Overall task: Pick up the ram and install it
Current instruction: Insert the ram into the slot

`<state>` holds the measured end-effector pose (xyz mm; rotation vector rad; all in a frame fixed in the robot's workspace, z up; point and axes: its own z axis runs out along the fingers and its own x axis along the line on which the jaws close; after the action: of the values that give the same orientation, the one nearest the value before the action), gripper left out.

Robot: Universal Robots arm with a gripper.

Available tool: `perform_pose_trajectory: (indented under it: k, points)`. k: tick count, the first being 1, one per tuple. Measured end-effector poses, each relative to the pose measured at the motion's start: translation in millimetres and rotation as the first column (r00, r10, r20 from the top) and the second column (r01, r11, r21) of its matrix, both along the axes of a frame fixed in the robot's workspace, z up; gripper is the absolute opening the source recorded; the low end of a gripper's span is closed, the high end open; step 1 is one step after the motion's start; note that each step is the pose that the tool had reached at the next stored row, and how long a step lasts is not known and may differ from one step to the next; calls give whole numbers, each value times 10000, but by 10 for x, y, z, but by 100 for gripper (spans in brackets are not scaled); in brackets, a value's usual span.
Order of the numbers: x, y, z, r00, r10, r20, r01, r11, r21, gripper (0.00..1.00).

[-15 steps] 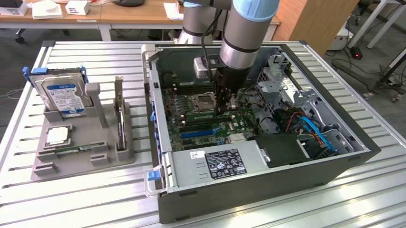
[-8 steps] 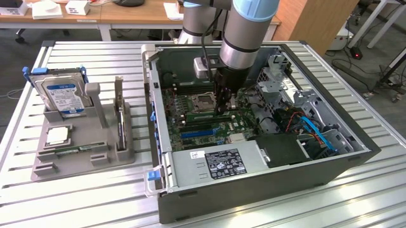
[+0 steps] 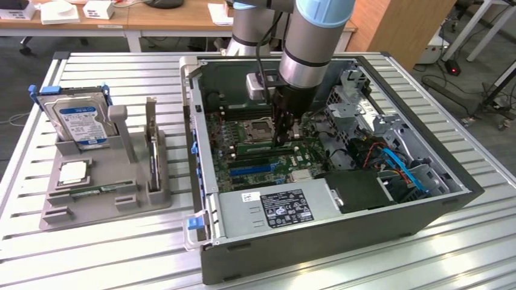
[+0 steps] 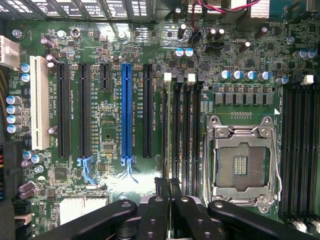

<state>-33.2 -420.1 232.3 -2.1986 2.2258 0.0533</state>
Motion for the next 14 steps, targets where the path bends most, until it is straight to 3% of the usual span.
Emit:
perform_pose_trajectory:
  k: [14]
  points:
    - [0,1,-10,10000,0,0,0,10000,0,11]
